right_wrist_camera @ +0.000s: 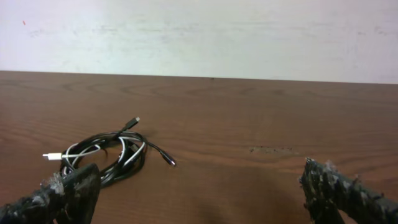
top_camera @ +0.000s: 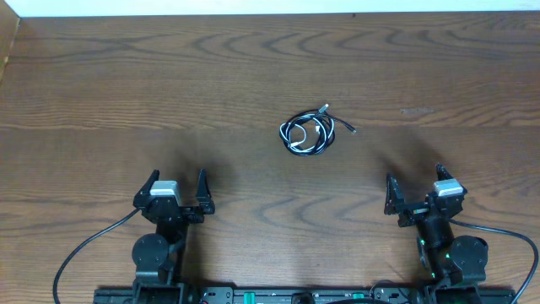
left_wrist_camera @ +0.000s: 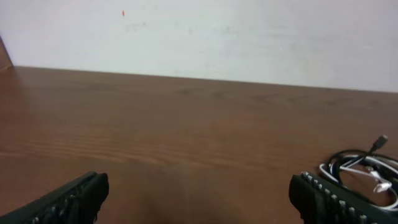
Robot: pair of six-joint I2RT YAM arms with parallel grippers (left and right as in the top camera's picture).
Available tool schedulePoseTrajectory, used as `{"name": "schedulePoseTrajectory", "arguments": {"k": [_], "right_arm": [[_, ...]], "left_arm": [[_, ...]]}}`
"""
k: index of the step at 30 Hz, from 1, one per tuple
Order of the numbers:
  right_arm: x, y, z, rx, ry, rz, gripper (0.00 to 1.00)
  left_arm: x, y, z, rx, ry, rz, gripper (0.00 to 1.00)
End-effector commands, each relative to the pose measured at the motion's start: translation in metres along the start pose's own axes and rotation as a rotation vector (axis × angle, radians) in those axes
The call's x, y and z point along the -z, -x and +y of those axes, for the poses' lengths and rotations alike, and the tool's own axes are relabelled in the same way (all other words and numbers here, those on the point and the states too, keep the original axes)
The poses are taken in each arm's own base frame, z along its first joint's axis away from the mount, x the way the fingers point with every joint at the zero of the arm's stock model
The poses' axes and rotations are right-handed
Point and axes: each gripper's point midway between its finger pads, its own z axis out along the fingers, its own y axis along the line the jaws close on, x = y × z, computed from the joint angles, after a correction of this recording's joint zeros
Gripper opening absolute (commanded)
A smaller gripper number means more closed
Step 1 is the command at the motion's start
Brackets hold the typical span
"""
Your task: Untangle cables
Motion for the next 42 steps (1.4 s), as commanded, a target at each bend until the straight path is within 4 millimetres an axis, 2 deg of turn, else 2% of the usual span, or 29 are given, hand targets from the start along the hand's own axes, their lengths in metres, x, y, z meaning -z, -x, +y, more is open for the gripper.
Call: {"name": "schedulePoseTrajectory", "arguments": {"k": [1,5,11,17,23,30,35,42], "right_arm": [[0.0,-0.002,-0.002,0.007,-0.012,0.005,0.99],[0.0,-0.002,-0.002,0.007,-0.011,0.005,0.99],[0.0,-0.002,-0.002,0.007,-0.012,0.005,0.99],[0.0,-0.002,-0.002,0.007,-0.011,0.005,0.99],[0.0,-0.002,-0.002,0.007,-0.011,0.005,0.99],[0.0,-0.002,-0.002,0.007,-0.011,0.005,0.99],[0.0,-0.002,-0.002,0.007,-0.011,0.005,0.99],[0.0,-0.002,-0.002,0.007,-0.011,0.005,0.99]], "left_arm": [[0.001,0.009,-0.002,-0.006,-0.011,0.017,0.98],[-0.001,0.023,-0.016,-0.005,-0.079,0.055,0.98],[-0.016,0.043,-0.038,0.009,-0.188,0.17,0.98],[-0.047,0.062,-0.062,0.04,-0.297,0.345,0.98],[-0.084,0.068,-0.093,0.037,-0.356,0.559,0.98],[-0.126,0.055,-0.129,-0.022,-0.378,0.81,0.98],[-0.147,0.038,-0.155,-0.094,-0.43,0.954,0.98],[-0.172,0.004,-0.184,-0.151,-0.495,0.991,0.98]]}}
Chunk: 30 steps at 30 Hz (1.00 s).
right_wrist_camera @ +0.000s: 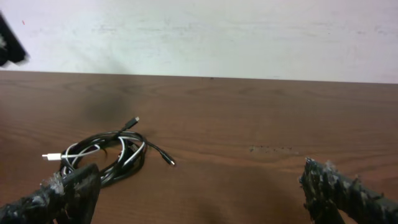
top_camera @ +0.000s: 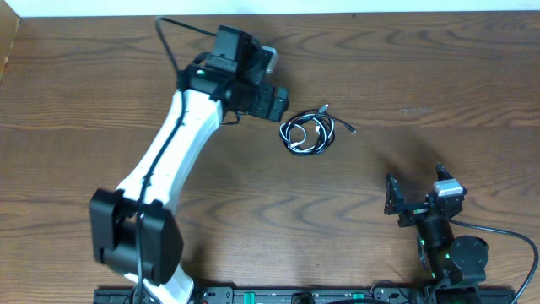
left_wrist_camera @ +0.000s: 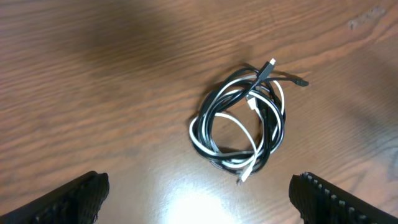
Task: Untangle cables
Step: 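Reach the left gripper forward and down onto the tangled cable bundle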
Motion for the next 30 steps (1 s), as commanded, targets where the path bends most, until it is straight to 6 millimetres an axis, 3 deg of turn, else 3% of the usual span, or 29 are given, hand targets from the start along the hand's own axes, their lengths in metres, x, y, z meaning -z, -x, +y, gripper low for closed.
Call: {"name": "schedulePoseTrajectory", "arguments": {"k": [1,8,18,22,23,25,30], "right_arm": [[0.0,-0.002,-0.002,0.007,-0.01,0.004,0.99],[0.0,-0.002,-0.002,0.007,-0.01,0.004,0.99],[0.0,-0.002,-0.002,0.007,-0.01,0.004,0.99],[0.0,-0.002,-0.002,0.007,-0.01,0.004,0.99],[0.0,-0.002,-0.002,0.007,-0.01,0.004,0.99],[0.0,-0.002,-0.002,0.007,-0.01,0.004,0.99],[0.0,-0.002,-0.002,0.007,-0.01,0.004,0.99]], "left_arm": [[-0.016,0.006,-0.006,-0.056,-0.009,-0.002,0.98],[-0.042,0.009,-0.019,-0.091,-0.051,-0.006,0.98],[-0.093,-0.025,-0.017,-0.089,-0.062,0.137,0.98],[-0.102,-0.032,-0.022,-0.098,-0.068,0.162,1.0],[-0.102,-0.03,-0.023,-0.1,-0.068,0.156,0.89],[-0.104,-0.028,-0.021,-0.103,-0.059,0.145,0.76],[-0.105,-0.023,-0.001,-0.112,0.053,0.129,0.75]]}}
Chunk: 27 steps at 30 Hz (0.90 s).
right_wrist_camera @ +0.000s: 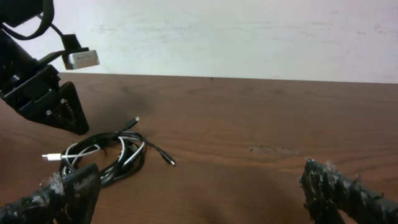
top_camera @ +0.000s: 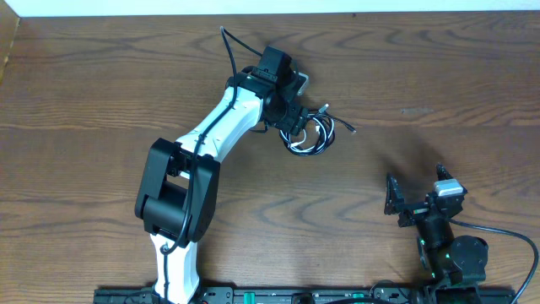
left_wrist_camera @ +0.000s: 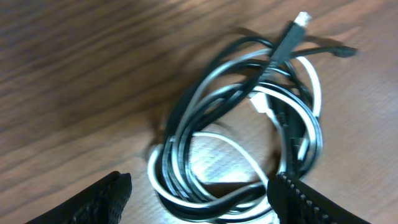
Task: Untangle cables
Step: 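Reach the left gripper forward and down onto the tangled cable bundle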
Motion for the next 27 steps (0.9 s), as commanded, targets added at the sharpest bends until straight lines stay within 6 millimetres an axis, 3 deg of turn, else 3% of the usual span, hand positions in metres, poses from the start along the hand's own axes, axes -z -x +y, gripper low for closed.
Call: {"name": "schedulePoseTrajectory", "arguments": {"k": [1,6,11,21,27], "right_arm": [[0.0,-0.002,-0.002,0.007,-0.01,0.004,0.99],[0.0,-0.002,-0.002,0.007,-0.01,0.004,0.99],[0.0,-0.002,-0.002,0.007,-0.01,0.004,0.99],[0.0,-0.002,-0.002,0.007,-0.011,0.004,0.99],[0.0,-0.002,-0.002,0.007,-0.01,0.004,0.99]], "left_arm": [[0.005,0.007,0.018,0.0,0.104,-0.019,0.75],[0.003,0.009,0.021,0.01,0.114,-0.029,0.73],[-0.012,0.011,0.024,0.025,0.114,-0.036,0.71],[-0.039,0.001,0.028,0.029,0.11,0.006,0.59],[-0.048,-0.001,0.018,0.006,0.102,0.013,0.51]]}}
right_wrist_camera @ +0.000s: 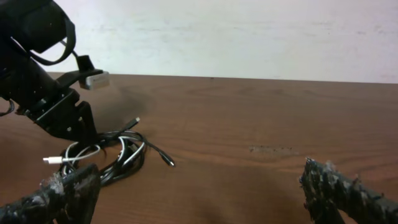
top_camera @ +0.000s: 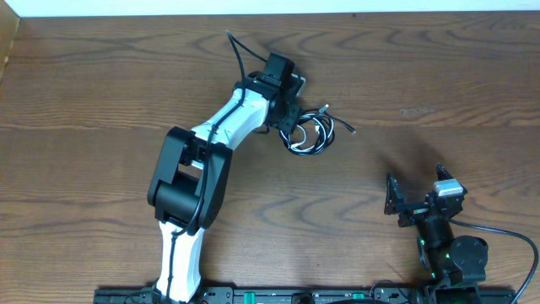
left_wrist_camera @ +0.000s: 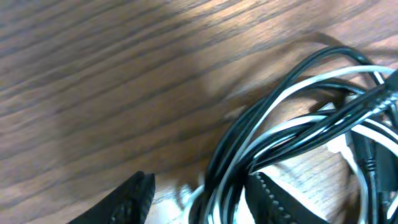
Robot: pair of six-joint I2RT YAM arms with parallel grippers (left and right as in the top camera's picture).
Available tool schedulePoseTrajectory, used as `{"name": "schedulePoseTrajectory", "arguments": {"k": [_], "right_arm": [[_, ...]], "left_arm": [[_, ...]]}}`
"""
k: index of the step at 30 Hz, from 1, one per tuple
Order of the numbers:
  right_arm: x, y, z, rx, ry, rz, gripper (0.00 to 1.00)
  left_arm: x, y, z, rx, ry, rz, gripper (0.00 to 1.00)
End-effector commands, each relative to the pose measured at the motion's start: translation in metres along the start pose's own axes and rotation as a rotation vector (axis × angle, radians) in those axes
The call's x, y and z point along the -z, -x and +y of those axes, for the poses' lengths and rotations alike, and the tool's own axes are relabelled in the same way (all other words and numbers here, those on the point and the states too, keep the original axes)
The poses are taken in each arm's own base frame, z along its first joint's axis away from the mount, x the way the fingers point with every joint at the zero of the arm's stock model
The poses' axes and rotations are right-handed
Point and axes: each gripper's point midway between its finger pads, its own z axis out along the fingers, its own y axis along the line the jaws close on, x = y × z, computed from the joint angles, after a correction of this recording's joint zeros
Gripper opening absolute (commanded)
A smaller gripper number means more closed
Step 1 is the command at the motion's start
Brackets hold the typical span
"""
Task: Untangle cables
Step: 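Reach the left gripper forward and down onto the tangled cable bundle, then grasp the cable bundle with the left gripper and lift it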
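Observation:
A small coil of black and white cables [top_camera: 309, 135] lies on the wooden table [top_camera: 93, 93], right of centre at the back. My left gripper [top_camera: 288, 121] is down at the coil's left edge. In the left wrist view its fingers [left_wrist_camera: 138, 194] straddle several black and white strands [left_wrist_camera: 292, 118], narrowly open, with a gap still showing on the left side. My right gripper [top_camera: 414, 191] rests open near the front right, far from the coil [right_wrist_camera: 106, 155], with nothing between its fingers [right_wrist_camera: 71, 186].
A loose black plug end [top_camera: 351, 129] sticks out to the right of the coil. A white wall [right_wrist_camera: 217, 31] runs behind the table's far edge. The left arm's white links [top_camera: 211, 152] stretch diagonally across the table's middle.
My left gripper has come lower and closer onto the coil's left side, and its fingers stand nearer together around the strands. The right arm and the coil have not moved.
Both grippers rested open at the front edge, the coil untouched. Then my left arm was stretched out to the back, open beside and above the coil. Later it hovered close over the coil, and now its fingers straddle the strands.

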Motion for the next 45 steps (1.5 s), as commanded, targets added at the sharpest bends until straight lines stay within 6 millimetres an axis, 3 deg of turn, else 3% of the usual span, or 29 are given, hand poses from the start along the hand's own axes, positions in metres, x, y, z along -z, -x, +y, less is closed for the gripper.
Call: {"name": "schedulePoseTrajectory", "arguments": {"k": [1,10,16,24,28,29,32,34,38,45], "right_arm": [[0.0,-0.002,-0.002,0.007,-0.01,0.004,0.99],[0.0,-0.002,-0.002,0.007,-0.011,0.004,0.99],[0.0,-0.002,-0.002,0.007,-0.01,0.004,0.99],[0.0,-0.002,-0.002,0.007,-0.01,0.004,0.99],[0.0,-0.002,-0.002,0.007,-0.01,0.003,0.99],[0.0,-0.002,-0.002,0.007,-0.01,0.003,0.99],[0.0,-0.002,-0.002,0.007,-0.008,0.003,0.99],[0.0,-0.002,-0.001,0.007,-0.003,0.003,0.99],[0.0,-0.001,0.006,-0.067,0.036,0.004,0.99],[0.003,0.005,0.034,-0.237,0.2,0.003,0.99]], "left_arm": [[-0.009,0.001,-0.009,-0.021,-0.002,0.003,0.5],[-0.016,-0.006,-0.011,-0.04,0.032,0.014,0.35],[-0.022,-0.007,-0.009,-0.041,0.04,0.0,0.35],[-0.034,-0.006,0.001,-0.042,0.088,-0.01,0.43],[-0.044,-0.016,0.003,-0.039,0.088,0.025,0.26],[-0.044,-0.017,0.003,-0.038,0.088,0.028,0.12],[-0.04,-0.016,0.002,-0.038,0.088,0.025,0.08],[-0.031,-0.012,0.001,-0.031,0.088,0.016,0.07],[0.012,0.001,-0.01,-0.005,0.061,-0.026,0.07],[0.108,0.012,-0.053,-0.024,-0.113,-0.114,0.07]]}}
